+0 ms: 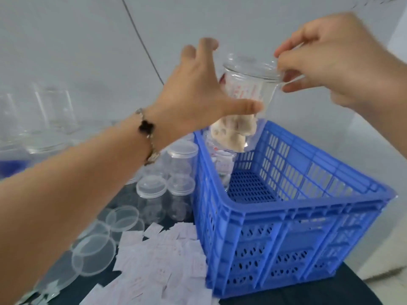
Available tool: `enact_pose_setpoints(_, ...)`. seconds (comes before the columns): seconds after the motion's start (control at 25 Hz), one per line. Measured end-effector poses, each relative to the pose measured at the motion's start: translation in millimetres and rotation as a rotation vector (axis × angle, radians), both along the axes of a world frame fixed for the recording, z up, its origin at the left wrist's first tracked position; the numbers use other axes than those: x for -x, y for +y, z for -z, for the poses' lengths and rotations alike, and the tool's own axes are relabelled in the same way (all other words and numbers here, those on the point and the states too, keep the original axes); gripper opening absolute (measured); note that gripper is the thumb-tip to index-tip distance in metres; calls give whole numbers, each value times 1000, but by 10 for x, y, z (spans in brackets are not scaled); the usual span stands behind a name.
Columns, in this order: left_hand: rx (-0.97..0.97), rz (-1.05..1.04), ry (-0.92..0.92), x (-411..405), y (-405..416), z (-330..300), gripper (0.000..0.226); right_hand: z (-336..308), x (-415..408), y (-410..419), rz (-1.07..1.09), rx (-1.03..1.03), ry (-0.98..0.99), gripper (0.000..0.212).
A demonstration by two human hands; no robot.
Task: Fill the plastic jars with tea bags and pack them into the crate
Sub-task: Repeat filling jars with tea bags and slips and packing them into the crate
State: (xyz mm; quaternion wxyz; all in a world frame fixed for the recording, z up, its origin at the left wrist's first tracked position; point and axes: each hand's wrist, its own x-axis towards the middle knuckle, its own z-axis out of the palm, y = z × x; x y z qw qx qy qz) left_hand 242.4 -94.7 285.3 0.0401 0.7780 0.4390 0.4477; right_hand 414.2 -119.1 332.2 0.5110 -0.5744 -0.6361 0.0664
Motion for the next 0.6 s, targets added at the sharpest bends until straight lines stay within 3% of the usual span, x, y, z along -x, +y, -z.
enact_pose_setpoints(0.16,-141,28,385,-463,298,59,55,165,-372,406,113,244,-38,13)
enact_pose_setpoints(0.24,-95,80,631,-634,398,308,46,484,-499,573,87,410,-76,11)
enact_pose_setpoints(0.4,227,228,1068,-770,558,768,29,1232,-553,866,9,809,-279,21)
enact_pose_setpoints(0.6,652,259,1371,-1031,836,1076,15,1710,-374,1204,-87,1062,-452,9)
